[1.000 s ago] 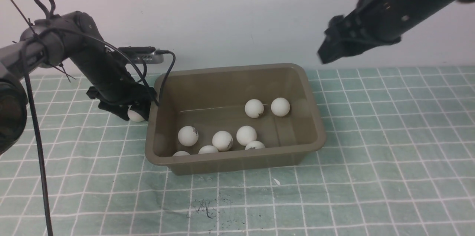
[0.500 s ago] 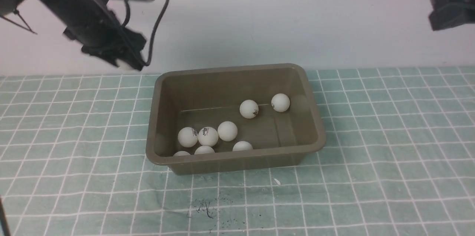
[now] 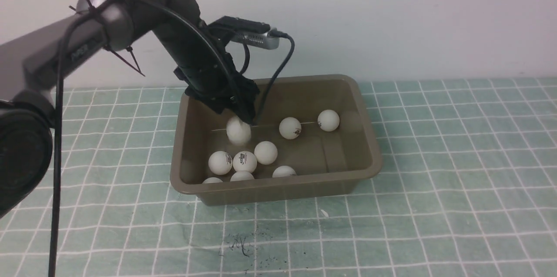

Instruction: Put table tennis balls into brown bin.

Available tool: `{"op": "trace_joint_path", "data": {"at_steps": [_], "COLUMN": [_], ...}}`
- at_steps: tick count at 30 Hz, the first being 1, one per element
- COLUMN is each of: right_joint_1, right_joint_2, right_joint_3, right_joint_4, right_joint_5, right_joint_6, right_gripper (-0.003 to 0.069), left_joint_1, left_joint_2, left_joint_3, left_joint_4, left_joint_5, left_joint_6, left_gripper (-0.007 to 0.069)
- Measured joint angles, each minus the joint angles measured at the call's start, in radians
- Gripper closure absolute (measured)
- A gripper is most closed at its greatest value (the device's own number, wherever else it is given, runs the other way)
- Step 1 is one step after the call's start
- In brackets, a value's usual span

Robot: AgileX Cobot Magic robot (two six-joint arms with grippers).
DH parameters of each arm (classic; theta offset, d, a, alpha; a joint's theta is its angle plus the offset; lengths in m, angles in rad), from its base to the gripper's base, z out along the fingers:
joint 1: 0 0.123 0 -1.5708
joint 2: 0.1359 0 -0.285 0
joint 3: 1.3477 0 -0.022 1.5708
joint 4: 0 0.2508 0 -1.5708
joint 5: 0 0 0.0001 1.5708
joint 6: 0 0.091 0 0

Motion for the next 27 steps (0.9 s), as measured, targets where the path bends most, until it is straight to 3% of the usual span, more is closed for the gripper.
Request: {"op": "trace_joint_path", "data": {"at_steps": [2, 4, 6, 8, 10, 16, 20, 27], "right_joint_1": [0.000, 0.000, 0.000, 0.000, 0.000, 0.000, 0.000, 0.000], "right_joint_2": [-0.100, -0.184, -0.256, -0.291, -0.311, -0.321, -0.321, -0.321], "right_joint_3": [0.098, 0.187, 0.267, 0.301, 0.315, 0.321, 0.321, 0.321], "right_joint_4": [0.000, 0.000, 0.000, 0.000, 0.000, 0.001, 0.001, 0.001], "right_joint_5": [-0.097, -0.185, -0.258, -0.293, -0.309, -0.318, -0.319, -0.319], "right_joint_6": [0.012, 0.017, 0.020, 0.020, 0.020, 0.023, 0.024, 0.024], "right_gripper": [0.0671, 0.0671, 0.0671, 0.0671, 0.0671, 0.0671, 0.0671, 0.0671], "left_joint_1": [0.000, 0.000, 0.000, 0.000, 0.000, 0.000, 0.000, 0.000], "left_joint_2": [-0.008, -0.042, -0.145, -0.236, -0.350, -0.639, -0.928, -1.454], "left_joint_3": [-0.021, -0.044, -0.048, -0.036, -0.001, 0.208, 0.522, 1.134], "left_joint_4": [0.020, 0.066, 0.126, 0.154, 0.163, 0.161, 0.161, 0.161], "left_joint_5": [0.009, 0.029, 0.053, 0.073, 0.087, 0.052, -0.122, -0.558], "left_joint_6": [-0.051, -0.098, -0.137, -0.142, -0.143, -0.147, -0.156, -0.157], "left_gripper": [0.0095, 0.0172, 0.0411, 0.0543, 0.0602, 0.0629, 0.0629, 0.0629]}}
